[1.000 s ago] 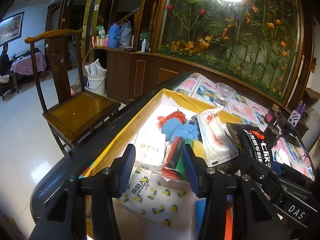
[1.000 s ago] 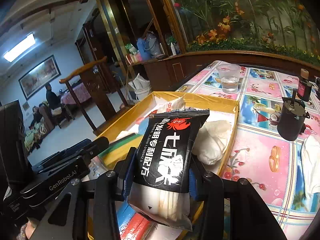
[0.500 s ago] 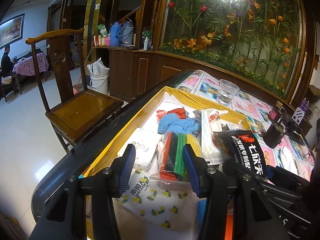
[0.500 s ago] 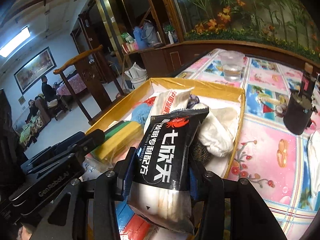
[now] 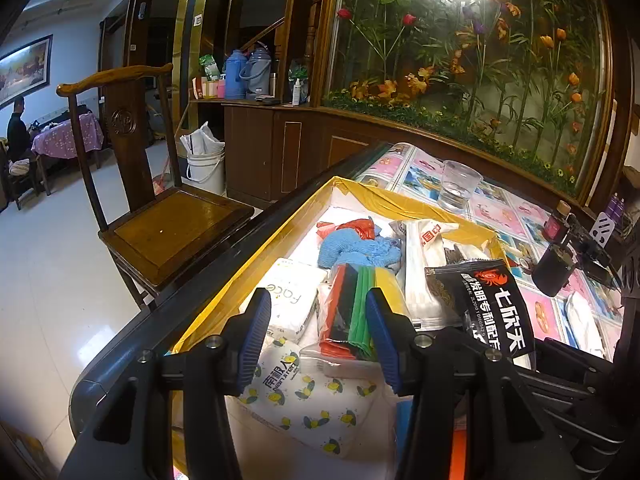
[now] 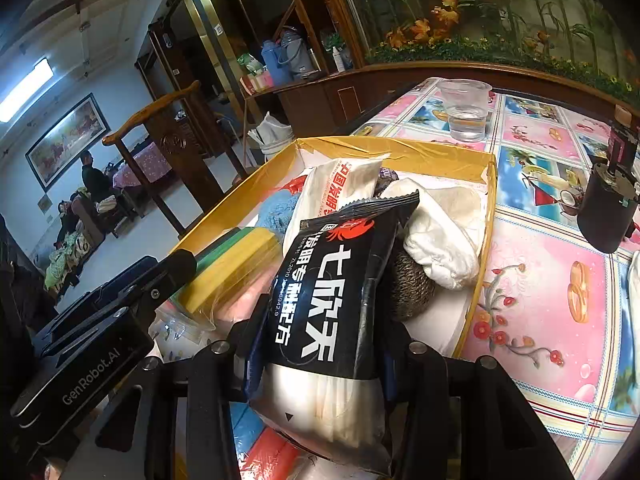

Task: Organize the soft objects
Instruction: 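Open both tools to release the sponge pack and snack bag in the tray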

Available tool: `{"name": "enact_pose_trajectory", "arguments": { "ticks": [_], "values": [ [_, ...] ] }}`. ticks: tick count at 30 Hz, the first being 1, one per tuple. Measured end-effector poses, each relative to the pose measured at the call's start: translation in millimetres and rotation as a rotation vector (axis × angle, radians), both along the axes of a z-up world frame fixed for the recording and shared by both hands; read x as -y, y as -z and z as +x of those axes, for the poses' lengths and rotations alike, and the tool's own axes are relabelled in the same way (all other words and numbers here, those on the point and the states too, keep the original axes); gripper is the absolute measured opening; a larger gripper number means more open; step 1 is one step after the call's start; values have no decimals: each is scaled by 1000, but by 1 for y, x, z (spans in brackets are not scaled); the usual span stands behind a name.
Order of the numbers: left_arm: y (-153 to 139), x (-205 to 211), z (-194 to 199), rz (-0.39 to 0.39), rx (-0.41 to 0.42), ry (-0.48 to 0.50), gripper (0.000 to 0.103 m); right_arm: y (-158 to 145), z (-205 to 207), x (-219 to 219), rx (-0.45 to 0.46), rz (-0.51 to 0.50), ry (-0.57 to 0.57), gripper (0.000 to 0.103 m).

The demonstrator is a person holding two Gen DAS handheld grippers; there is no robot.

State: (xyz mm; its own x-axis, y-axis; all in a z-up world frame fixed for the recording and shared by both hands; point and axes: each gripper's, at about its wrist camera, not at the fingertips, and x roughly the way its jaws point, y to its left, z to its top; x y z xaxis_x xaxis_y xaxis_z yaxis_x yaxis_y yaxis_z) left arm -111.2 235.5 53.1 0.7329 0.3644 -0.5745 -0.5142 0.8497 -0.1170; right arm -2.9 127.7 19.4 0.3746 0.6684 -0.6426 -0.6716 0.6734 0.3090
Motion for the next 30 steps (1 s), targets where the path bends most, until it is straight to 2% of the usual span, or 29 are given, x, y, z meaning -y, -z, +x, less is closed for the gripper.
{"name": "enact_pose_trajectory", "arguments": {
  "ticks": [8,11,15,21,30],
  "values": [
    [0,-3,-2,-6,5,-6,50,-3,-8,-2,32,-22,-26,56],
    [0,-8,-5,-24,13,-7,65,-5,-12,-1,48,-28,-38,62],
    [-2,-7,-9,-11,41,-11,78,-13,-23,5,111,-24,-44,63],
    [-2,-8,-9,-15,41,-17,79,-25,-32,30,170,12,-40,66],
    [-2,-8,-8,-9,30,-17,79,-35,-16,92,136,97,47,66]
  ]
}}
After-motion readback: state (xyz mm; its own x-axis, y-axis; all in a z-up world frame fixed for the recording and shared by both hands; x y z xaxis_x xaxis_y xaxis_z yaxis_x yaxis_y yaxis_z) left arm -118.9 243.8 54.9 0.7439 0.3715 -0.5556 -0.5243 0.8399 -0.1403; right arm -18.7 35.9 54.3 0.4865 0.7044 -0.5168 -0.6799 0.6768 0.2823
